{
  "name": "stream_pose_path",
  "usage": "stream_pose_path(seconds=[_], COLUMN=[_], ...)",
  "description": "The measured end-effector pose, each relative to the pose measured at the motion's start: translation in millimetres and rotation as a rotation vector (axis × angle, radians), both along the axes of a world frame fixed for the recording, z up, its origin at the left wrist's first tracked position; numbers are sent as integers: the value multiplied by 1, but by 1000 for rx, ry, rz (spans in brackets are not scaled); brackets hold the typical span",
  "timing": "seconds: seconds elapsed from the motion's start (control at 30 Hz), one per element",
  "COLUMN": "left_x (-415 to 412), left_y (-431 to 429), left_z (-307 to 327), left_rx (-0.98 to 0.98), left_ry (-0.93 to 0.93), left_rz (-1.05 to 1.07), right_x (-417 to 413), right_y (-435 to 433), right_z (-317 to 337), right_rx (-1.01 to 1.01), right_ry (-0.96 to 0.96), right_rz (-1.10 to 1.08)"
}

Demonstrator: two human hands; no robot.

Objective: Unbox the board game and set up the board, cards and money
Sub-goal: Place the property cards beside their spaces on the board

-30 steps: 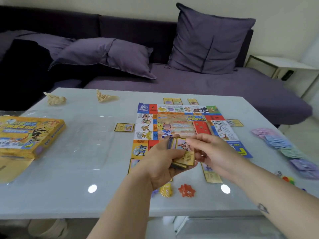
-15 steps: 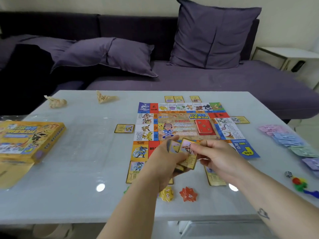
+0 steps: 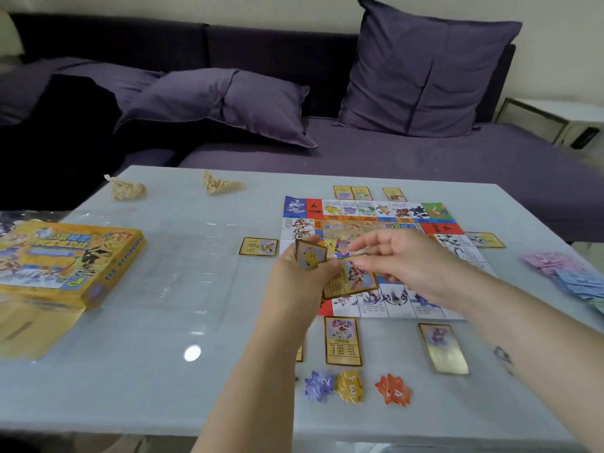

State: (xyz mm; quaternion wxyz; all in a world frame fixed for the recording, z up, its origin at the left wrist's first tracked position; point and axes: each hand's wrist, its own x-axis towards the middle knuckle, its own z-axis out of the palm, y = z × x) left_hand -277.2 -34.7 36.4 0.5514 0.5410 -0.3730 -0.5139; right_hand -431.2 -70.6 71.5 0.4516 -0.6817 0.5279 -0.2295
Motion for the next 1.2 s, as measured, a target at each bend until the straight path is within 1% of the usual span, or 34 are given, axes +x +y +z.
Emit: stream_pose_path(seconds=[0.03,0.07,0.2,0.23,0.3,0.43,0.53,0.67,0.73,0.8,0.87,0.93,1.03,1.1,1.2], left_x=[5,10,37,43,52,63,71,80,82,82,81,81,83,84,84], left_y=[-3,-6,-12,-13,-14,-19,-23,-28,-30,-32,-32,-31,-29,-27,-23], left_z=[1,2,6,7,8,8,8,8,8,8,8,9,9,9,9], left_rx=[5,9,-10,-26,-52,-59,-47,-55,-54,-46,-36,-32,-40,-40,-26], left_ry=[20,86,624,720,833,924,954,988,1005,1016,1024,1029,1042,1053,1079], left_rz=[44,109,370,404,435,469,505,538,549,550,553,551,557,563,566], right_x=[7,14,48,59,81,125,148,161,162,163,163,161,158,155,147], right_y=[-10,-21,-73,-85,-108,-144,-162,-176,-179,-180,-180,-175,-159,-145,-130], right_z=[5,9,7,3,-6,-25,-39,-60,-68,-71,-71,-69,-65,-65,-63], right_rx=[11,23,-15,-42,-98,-178,-229,-257,-280,-349,-471,-585,-657,-637,-558], right_ry=[5,-9,-93,-80,-9,102,204,328,425,540,602,604,677,735,788], right_rz=[27,27,-129,-167,-200,-166,-115,-86,-89,-107,-114,-34,240,374,412])
